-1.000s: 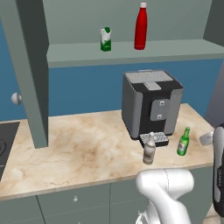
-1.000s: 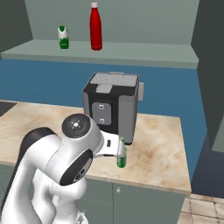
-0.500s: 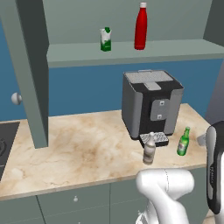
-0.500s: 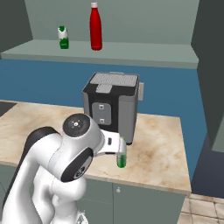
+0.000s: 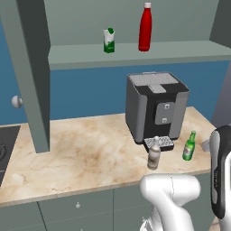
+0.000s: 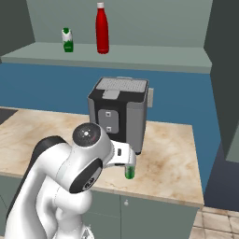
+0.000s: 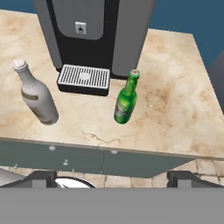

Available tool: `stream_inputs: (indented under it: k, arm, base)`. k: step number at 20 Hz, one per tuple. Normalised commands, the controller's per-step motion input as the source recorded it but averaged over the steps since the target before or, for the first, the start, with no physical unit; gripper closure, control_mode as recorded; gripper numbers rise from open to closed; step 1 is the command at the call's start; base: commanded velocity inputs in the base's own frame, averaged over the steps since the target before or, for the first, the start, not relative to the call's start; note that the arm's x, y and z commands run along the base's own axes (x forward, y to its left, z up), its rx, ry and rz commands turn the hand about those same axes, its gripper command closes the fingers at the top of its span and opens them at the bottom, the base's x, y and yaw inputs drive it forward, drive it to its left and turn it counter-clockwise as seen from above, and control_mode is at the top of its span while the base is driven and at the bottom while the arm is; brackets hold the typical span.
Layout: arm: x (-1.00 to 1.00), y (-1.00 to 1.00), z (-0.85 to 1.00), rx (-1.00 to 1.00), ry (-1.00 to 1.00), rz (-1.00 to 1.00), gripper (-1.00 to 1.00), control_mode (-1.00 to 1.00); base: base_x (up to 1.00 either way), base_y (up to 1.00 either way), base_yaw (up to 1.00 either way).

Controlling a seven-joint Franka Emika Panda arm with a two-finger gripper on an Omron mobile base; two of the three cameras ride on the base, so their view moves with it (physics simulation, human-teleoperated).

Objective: Sort all alcoholic drinks to one cabinet, and non-alcoholic drinks to the other.

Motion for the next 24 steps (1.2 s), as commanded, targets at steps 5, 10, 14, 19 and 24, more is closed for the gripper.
stream_inputs:
  k: [5, 10, 14, 19, 24]
  arm:
    - [0.17, 0.0, -0.16, 0.0, -0.02, 0.0, -1.0, -1.0]
    - [0.19, 0.0, -0.17, 0.0, -0.01, 0.0, -1.0, -1.0]
    - [0.21, 0.0, -0.17, 0.0, 0.0, 0.0, -1.0, -1.0]
    - [0.22, -0.01, -0.19, 0.0, 0.0, 0.0, -1.0, -1.0]
    - [0.21, -0.04, -0.19, 0.0, 0.0, 0.0, -1.0, -1.0]
  base:
    - [0.0, 0.0, 0.0]
    - [0.0, 0.0, 0.0]
    - [0.0, 0.0, 0.0]
    - [0.0, 0.0, 0.0]
    - [0.0, 0.0, 0.0]
